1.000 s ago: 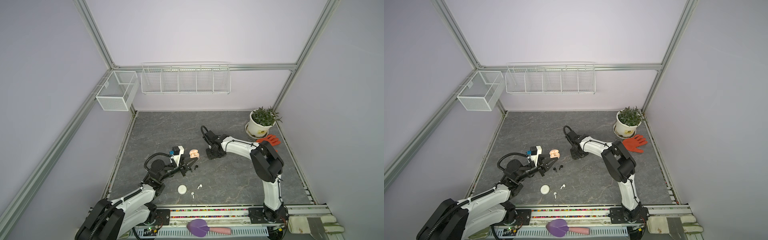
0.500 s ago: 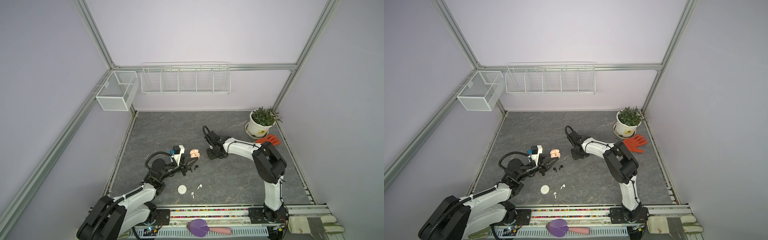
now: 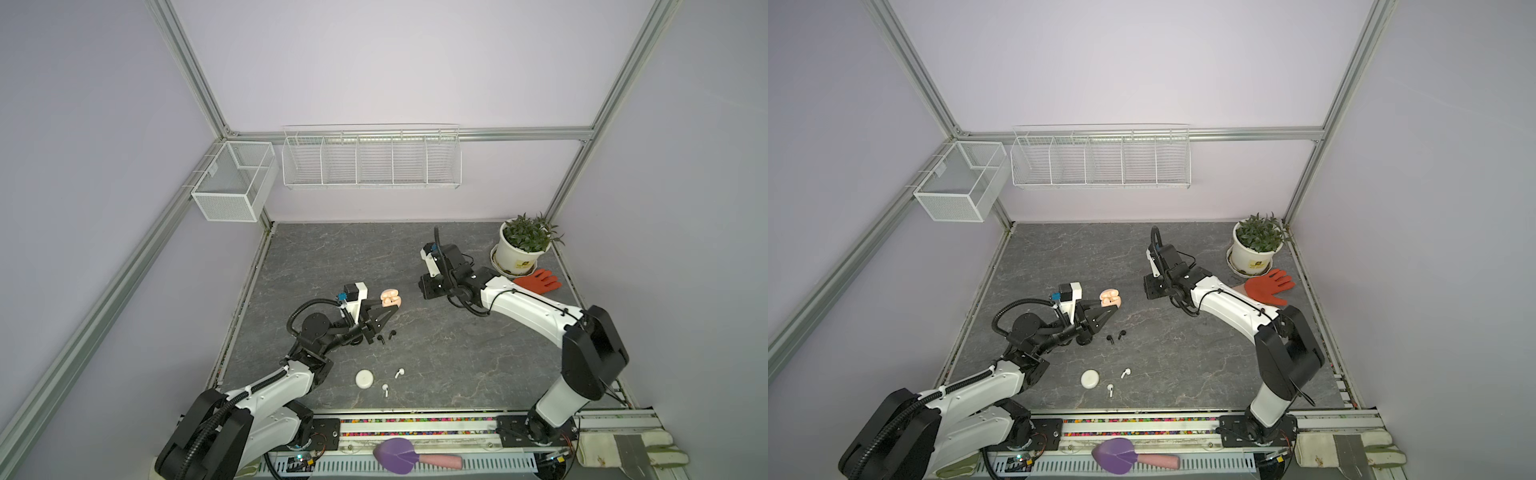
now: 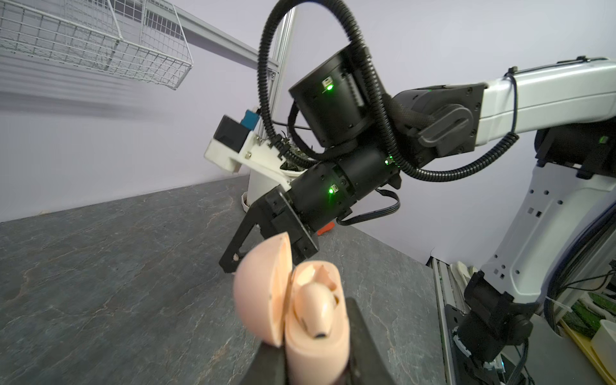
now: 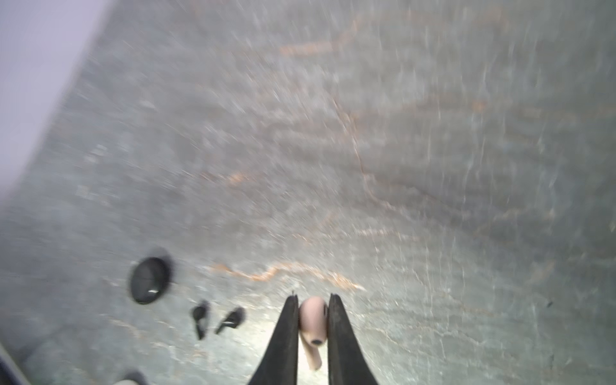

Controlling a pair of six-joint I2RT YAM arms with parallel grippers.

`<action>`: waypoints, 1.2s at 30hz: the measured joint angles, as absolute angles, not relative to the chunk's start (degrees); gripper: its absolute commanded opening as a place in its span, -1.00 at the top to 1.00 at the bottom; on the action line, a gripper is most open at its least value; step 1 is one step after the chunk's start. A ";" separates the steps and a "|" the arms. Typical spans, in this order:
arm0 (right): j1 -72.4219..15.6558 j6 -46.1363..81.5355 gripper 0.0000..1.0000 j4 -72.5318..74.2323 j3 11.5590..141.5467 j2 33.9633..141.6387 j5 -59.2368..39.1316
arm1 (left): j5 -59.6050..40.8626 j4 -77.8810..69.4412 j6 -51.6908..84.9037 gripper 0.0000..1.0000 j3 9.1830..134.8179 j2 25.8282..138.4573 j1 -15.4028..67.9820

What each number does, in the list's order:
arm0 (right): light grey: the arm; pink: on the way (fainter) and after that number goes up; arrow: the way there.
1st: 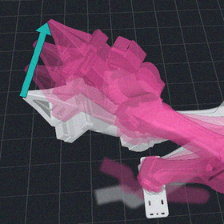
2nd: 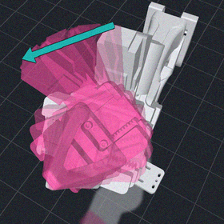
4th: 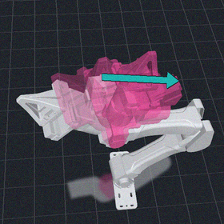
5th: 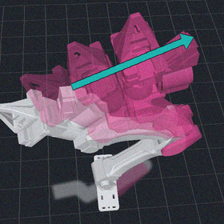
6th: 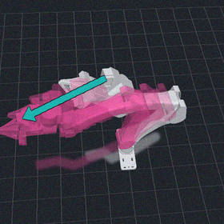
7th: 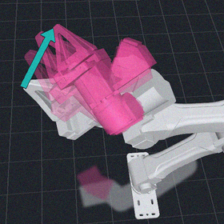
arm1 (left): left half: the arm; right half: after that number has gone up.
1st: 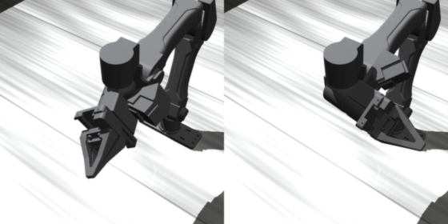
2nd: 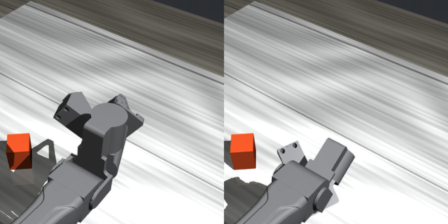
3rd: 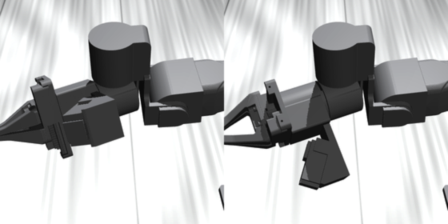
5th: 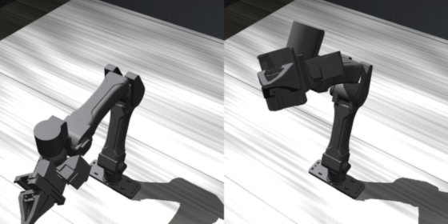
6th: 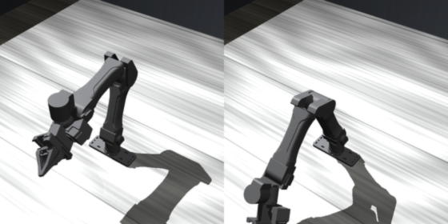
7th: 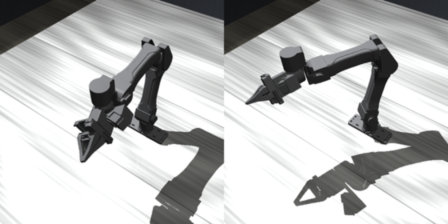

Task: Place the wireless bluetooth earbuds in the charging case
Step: 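Lift the earbud with the right gripper and swing it toward the open case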

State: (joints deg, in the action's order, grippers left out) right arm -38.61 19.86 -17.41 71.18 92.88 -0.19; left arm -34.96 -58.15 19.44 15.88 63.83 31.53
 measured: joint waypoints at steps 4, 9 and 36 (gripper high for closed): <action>-38.57 19.73 0.87 -13.08 69.78 86.17 -3.25 | -35.24 -60.80 20.69 1.00 17.67 65.47 31.53; -38.37 19.73 0.87 -7.18 67.79 79.11 -7.77 | -35.97 -65.10 22.11 1.00 19.31 68.25 31.53; -41.91 27.20 0.87 17.04 59.33 73.17 -27.55 | -41.76 -71.24 23.64 1.00 21.91 70.94 31.53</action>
State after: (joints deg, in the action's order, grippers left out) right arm -41.91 27.20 17.04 59.33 73.17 -27.55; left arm -41.76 -71.24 23.64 21.91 70.94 31.53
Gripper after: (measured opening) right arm 0.154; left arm 0.208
